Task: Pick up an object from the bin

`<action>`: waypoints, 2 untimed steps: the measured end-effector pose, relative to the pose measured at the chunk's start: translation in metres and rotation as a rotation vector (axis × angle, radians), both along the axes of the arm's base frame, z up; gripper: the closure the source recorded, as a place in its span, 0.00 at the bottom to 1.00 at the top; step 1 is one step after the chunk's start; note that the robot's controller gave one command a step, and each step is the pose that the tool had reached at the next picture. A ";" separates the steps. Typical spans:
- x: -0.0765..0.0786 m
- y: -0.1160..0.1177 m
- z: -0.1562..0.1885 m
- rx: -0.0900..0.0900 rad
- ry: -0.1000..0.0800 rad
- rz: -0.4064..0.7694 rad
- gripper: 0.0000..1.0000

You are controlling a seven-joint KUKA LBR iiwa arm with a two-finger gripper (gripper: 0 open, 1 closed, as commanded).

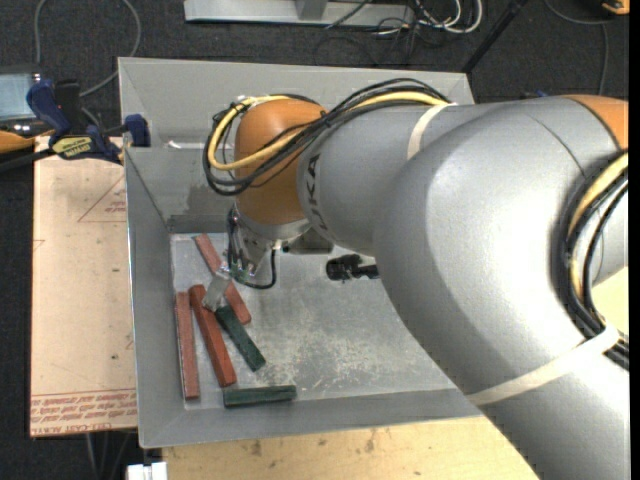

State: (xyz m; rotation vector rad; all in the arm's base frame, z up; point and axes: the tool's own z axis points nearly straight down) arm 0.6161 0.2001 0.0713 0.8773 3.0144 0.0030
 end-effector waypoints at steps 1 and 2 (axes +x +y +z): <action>0.000 0.000 0.000 0.000 0.000 -0.001 1.00; 0.001 0.000 0.026 0.000 -0.001 -0.001 1.00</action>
Offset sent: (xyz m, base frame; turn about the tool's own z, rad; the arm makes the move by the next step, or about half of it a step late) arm 0.0000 0.0000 0.0000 0.0000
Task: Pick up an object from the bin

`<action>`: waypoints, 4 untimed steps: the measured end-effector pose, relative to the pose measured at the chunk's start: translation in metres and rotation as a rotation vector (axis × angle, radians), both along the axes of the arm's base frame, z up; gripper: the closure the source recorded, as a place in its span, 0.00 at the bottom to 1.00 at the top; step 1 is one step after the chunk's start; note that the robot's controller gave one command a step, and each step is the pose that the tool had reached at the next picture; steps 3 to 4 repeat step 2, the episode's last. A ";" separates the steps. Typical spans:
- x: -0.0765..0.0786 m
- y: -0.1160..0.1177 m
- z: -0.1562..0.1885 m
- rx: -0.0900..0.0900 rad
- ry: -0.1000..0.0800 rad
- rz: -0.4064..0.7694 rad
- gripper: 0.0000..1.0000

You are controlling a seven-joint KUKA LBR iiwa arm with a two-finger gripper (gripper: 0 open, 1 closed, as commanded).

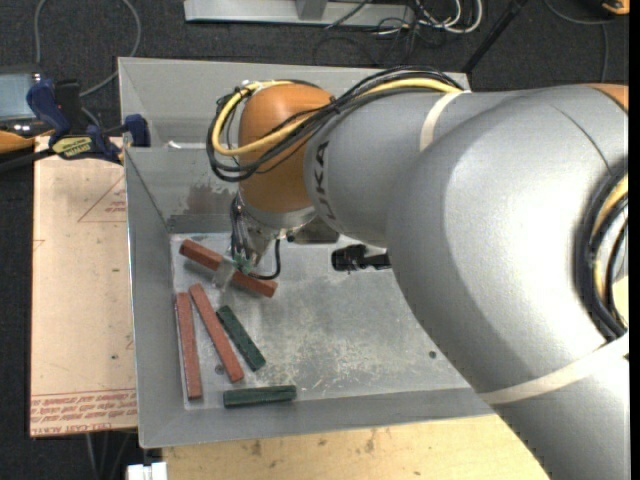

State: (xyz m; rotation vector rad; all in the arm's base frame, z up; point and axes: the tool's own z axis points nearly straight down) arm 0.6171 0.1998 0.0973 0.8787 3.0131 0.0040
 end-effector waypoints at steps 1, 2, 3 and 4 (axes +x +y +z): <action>0.002 0.000 0.042 0.001 -0.002 0.001 1.00; 0.003 0.000 0.066 0.000 -0.001 0.001 1.00; 0.003 0.000 0.066 0.000 -0.001 0.001 1.00; 0.003 0.000 0.066 0.000 -0.001 0.001 1.00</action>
Offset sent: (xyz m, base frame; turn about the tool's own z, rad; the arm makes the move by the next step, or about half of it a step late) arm 0.0002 -0.0001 0.0396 0.0000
